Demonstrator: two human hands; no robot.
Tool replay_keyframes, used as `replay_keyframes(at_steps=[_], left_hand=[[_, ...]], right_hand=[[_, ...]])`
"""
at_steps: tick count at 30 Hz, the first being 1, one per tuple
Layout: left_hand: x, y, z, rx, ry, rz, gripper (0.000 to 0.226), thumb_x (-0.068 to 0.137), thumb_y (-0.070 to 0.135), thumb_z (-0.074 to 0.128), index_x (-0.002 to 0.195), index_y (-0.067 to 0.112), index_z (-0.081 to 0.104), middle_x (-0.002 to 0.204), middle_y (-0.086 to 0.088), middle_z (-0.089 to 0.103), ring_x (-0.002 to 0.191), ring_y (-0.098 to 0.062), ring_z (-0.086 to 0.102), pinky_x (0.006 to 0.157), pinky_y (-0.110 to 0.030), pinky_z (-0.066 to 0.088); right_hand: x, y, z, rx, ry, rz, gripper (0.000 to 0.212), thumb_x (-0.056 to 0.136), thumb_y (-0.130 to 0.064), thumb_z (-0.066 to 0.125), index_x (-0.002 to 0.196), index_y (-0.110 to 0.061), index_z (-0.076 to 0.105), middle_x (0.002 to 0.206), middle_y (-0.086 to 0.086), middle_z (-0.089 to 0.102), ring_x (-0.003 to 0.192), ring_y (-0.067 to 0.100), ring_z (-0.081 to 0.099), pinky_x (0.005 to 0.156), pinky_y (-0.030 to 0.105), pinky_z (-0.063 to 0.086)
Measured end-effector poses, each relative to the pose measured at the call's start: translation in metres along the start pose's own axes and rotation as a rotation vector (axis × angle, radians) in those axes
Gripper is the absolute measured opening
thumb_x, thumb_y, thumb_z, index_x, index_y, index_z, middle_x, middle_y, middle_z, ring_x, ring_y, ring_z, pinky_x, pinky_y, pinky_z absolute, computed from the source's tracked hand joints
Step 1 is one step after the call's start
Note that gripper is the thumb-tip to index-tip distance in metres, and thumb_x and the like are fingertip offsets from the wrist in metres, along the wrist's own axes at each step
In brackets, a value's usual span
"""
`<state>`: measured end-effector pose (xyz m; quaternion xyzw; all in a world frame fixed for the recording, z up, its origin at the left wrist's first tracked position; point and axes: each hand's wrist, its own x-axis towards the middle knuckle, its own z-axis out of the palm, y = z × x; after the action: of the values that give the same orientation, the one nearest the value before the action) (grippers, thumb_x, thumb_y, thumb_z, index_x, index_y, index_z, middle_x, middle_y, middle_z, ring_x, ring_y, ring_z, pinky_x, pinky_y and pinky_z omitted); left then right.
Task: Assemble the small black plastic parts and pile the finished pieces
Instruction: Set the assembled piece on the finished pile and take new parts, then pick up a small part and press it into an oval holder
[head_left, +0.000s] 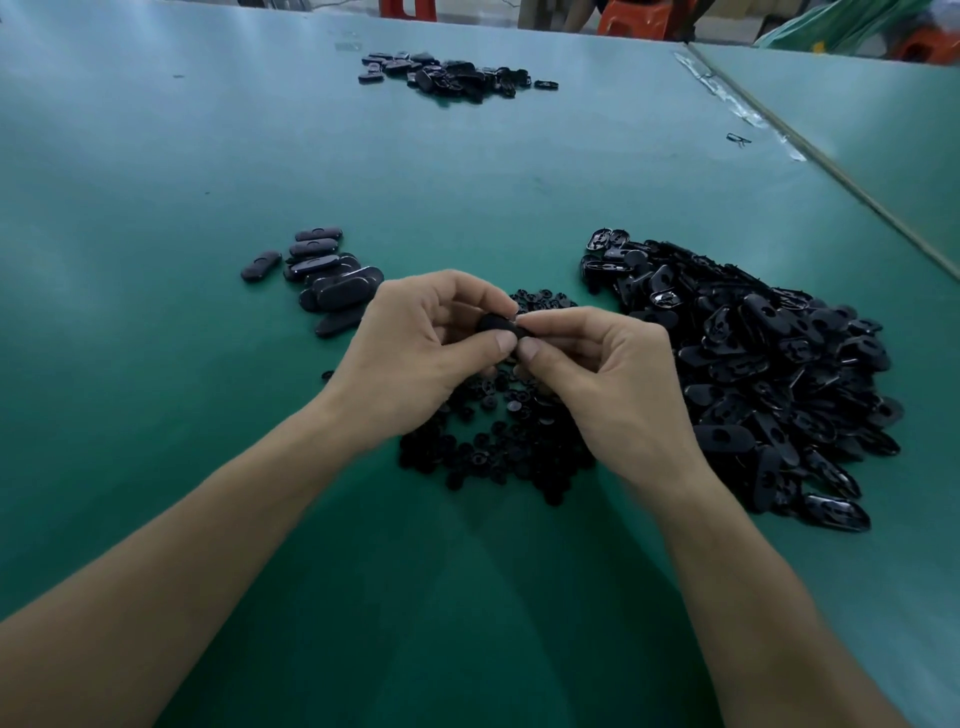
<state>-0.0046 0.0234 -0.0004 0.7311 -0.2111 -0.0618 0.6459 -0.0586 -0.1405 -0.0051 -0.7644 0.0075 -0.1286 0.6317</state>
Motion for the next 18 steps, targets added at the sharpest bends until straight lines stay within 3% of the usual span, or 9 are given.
replay_keyframes(at_steps=[6,12,18], left_hand=[[-0.0006,0.0032,-0.0012,-0.039,0.019,-0.052,0.022,0.079,-0.004,0.079,0.093,0.013,0.075,0.076,-0.001,0.076,0.064,-0.011,0.07,0.067,-0.02,0.058],[-0.0012,0.0042,-0.0006,-0.015,0.03,-0.074,0.022,0.077,-0.003,0.081,0.09,0.014,0.077,0.086,-0.021,0.074,0.064,-0.017,0.071,0.066,-0.022,0.06],[-0.0014,0.0038,-0.0034,-0.017,0.026,-0.063,0.022,0.074,-0.001,0.083,0.087,0.016,0.078,0.079,-0.016,0.075,0.064,-0.019,0.072,0.067,-0.026,0.062]], right_hand=[[-0.0011,0.0008,-0.0021,-0.001,-0.011,0.021,0.014,0.086,-0.008,0.077,0.091,-0.021,0.075,0.082,-0.002,0.077,0.074,0.01,0.073,0.067,0.019,0.055],[-0.0009,0.0026,-0.002,-0.055,-0.006,0.055,0.012,0.086,-0.011,0.076,0.086,-0.023,0.073,0.078,-0.009,0.075,0.07,0.002,0.069,0.064,0.016,0.051],[-0.0027,-0.0003,-0.0013,-0.052,0.008,0.059,0.01,0.086,-0.01,0.075,0.087,-0.02,0.072,0.076,-0.008,0.075,0.067,0.002,0.068,0.062,0.016,0.051]])
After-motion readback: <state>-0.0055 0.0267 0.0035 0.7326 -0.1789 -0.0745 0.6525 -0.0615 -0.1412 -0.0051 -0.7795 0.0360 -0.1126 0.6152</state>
